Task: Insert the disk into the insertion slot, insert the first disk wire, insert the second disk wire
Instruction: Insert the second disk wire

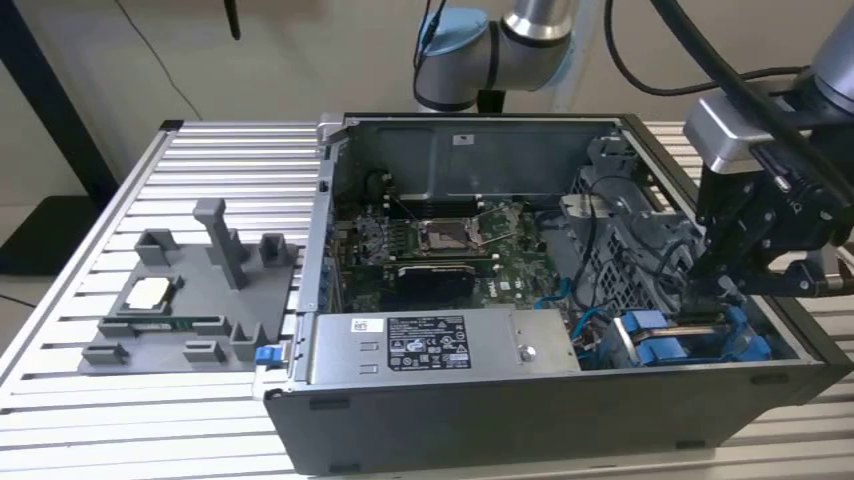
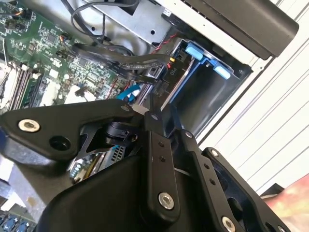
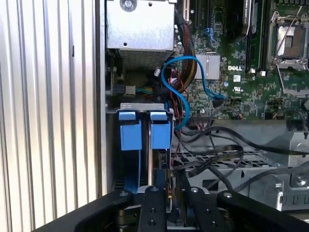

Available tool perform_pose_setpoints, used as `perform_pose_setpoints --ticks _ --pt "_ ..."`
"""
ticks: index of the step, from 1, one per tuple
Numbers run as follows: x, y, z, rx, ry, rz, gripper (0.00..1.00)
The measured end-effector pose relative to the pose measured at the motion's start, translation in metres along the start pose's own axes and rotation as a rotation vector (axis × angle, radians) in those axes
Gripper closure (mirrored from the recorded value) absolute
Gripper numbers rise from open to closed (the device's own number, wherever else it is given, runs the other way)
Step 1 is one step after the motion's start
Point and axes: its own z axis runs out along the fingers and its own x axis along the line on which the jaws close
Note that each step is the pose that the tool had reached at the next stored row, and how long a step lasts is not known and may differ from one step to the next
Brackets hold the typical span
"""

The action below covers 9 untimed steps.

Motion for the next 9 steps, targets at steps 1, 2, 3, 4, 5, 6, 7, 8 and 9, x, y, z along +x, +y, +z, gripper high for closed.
perform_pose_setpoints --ticks 1,2,3,4,5,6,7,8,9 --pt "0.0 0.0 -0.0006 0.0 -0.0002 0.0 0.76" --pt "0.0 0.0 -0.0008 0.0 -0.0006 0.0 0.76" --pt "-0.0001 0.0 -0.0008 0.0 -0.001 0.0 0.76" --pt "-0.0001 0.0 -0.0008 0.0 -0.001 0.0 0.76" --pt "-0.0001 0.0 -0.0009 0.0 -0.0009 0.0 0.76" --pt "-0.0001 0.0 -0.0009 0.0 -0.0008 0.0 0.76" --pt "-0.0001 0.0 -0.001 0.0 -0.0008 0.0 0.76" --pt "-0.0001 0.0 -0.001 0.0 -0.0008 0.0 0.76" --pt "-0.0001 0.0 -0.001 0.0 -0.0009 0.0 0.76"
